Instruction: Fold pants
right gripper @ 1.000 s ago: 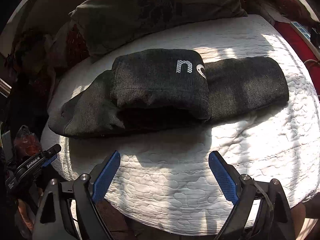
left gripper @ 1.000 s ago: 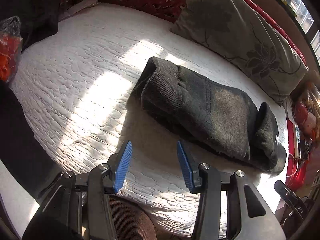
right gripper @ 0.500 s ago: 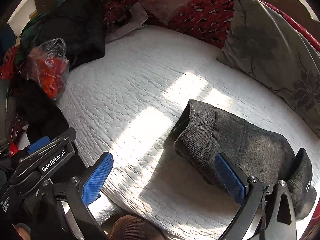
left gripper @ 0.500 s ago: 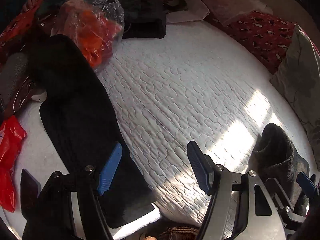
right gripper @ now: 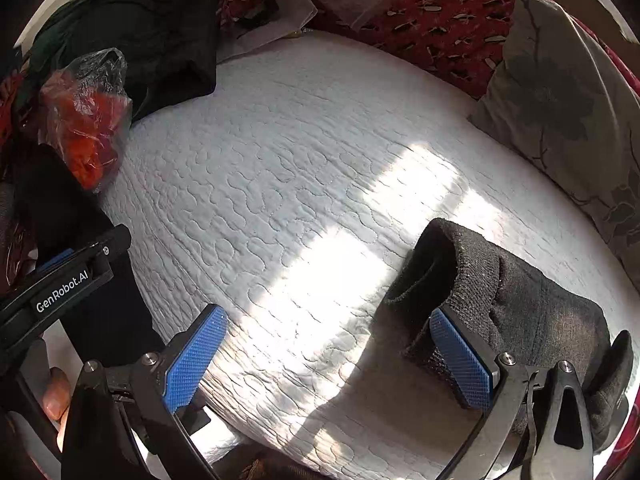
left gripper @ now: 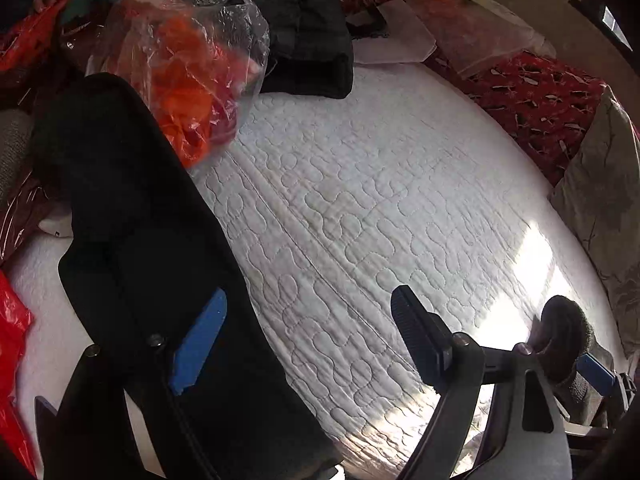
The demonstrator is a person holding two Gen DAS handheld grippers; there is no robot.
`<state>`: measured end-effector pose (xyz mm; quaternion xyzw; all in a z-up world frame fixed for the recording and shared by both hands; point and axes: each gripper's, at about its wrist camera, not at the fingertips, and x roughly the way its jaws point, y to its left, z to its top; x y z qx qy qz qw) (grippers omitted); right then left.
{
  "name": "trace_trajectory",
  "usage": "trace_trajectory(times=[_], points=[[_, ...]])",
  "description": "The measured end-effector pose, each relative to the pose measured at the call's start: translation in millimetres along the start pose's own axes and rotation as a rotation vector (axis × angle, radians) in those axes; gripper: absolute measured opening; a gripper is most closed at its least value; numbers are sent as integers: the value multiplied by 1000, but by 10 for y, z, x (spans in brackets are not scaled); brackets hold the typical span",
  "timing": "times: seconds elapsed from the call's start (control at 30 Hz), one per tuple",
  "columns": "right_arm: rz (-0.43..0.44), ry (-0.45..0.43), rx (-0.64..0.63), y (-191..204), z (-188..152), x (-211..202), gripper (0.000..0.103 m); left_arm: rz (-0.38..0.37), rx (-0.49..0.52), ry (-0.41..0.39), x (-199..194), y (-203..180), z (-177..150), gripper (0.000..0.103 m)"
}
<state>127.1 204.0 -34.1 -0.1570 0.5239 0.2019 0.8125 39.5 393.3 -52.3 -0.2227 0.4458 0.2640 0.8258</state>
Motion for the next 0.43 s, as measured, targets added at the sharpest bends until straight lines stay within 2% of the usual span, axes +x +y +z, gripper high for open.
trace_trajectory(times=[0.07, 0.17, 0.27, 0.43], points=[[6, 2, -3, 47, 106, 20, 102, -2, 9, -16, -4, 8, 73, 85], [-5, -7, -16, 111, 244, 48, 102, 0, 8, 3, 92, 46, 172, 85], [-24, -11, -18, 132, 381, 113, 102, 19, -6, -23, 157, 89, 240, 85], [-38, 7, 20, 87, 631, 309, 102, 45, 15, -47, 245, -72, 412, 85]])
